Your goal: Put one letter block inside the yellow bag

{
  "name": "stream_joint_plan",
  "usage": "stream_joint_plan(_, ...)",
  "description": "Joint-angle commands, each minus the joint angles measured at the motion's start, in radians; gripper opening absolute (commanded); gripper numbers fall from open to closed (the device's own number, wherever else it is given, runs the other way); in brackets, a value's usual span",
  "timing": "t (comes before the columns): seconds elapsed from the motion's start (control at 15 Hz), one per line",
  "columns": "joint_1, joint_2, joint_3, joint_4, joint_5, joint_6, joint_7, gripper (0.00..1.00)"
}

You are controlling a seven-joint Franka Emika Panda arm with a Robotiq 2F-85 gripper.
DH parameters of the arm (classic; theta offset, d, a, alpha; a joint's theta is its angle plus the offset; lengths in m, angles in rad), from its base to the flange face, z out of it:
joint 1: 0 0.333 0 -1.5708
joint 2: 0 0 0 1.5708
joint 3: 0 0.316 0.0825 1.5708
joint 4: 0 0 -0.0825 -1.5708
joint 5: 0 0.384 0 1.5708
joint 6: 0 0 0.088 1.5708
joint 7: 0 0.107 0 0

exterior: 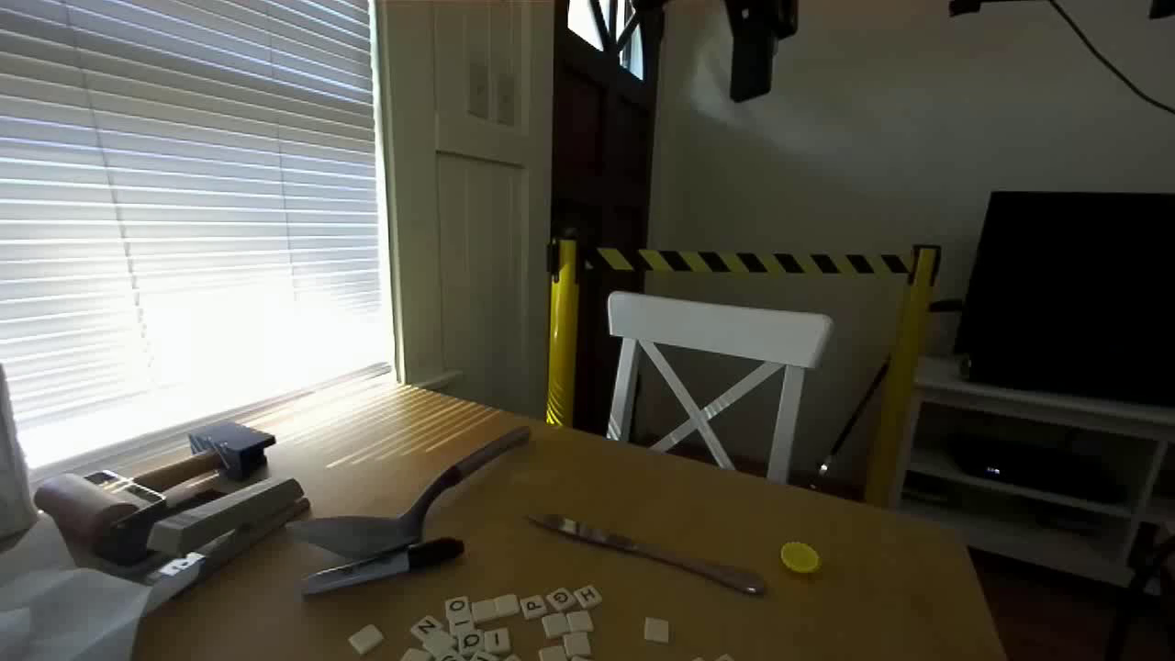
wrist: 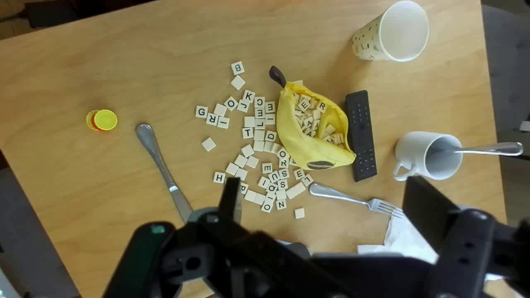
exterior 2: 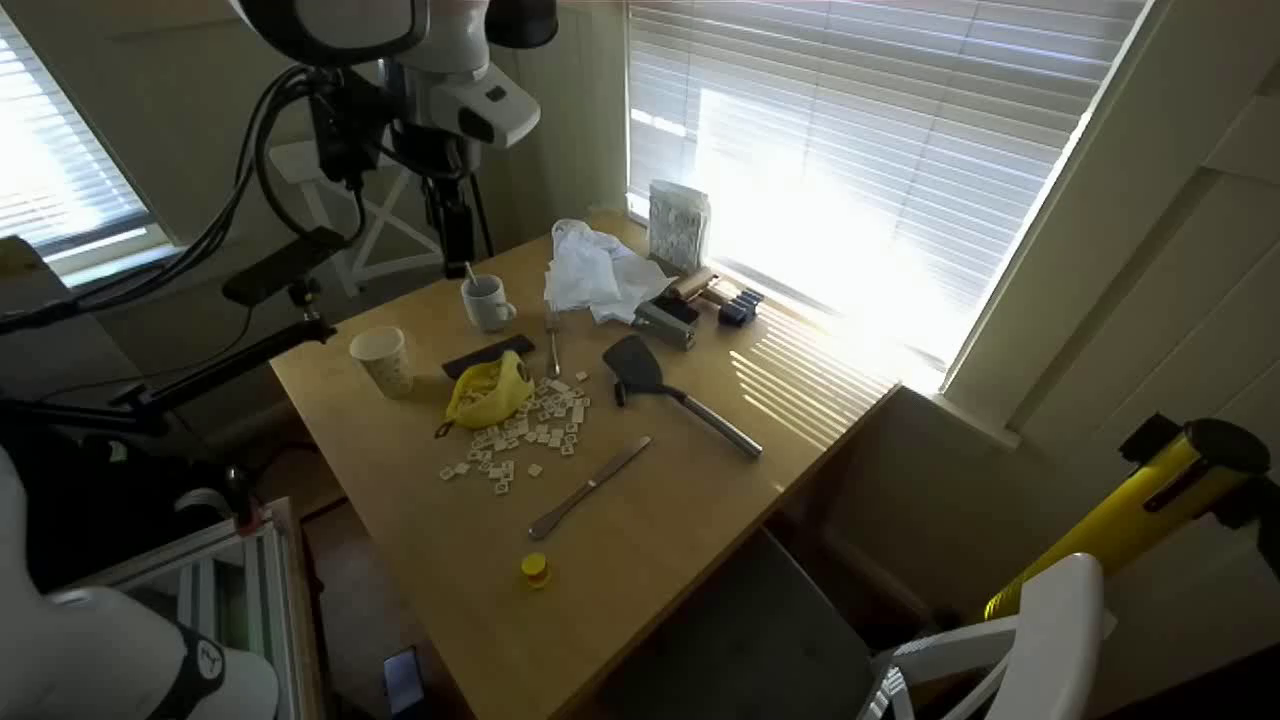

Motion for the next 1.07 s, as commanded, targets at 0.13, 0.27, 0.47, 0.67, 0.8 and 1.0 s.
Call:
stream_joint_plan(0.13, -0.006, 0.000, 0.005, 0.002, 0.001, -0.002, -0.001, 1.00)
stream_joint_plan(0.27, -0.006, 0.000, 0.005, 0.002, 0.001, -0.002, -0.001, 1.00)
stream_joint_plan(0.47, -0.011, 0.020, 0.015, -0.004, -0.005, 0.030, 0.037, 1.00)
stream_joint_plan(0.67, -0.020, 0.062, 0.050, -0.042, -0.042, 0.178, 0.146, 1.00)
stream_joint_plan(0.8, -0.018, 0.093, 0.073, -0.083, -0.070, 0.290, 0.213, 1.00)
stream_joint_plan(1.0, -0.021, 0.145, 0.099, -0.142, -0.150, 0.461, 0.338, 1.00)
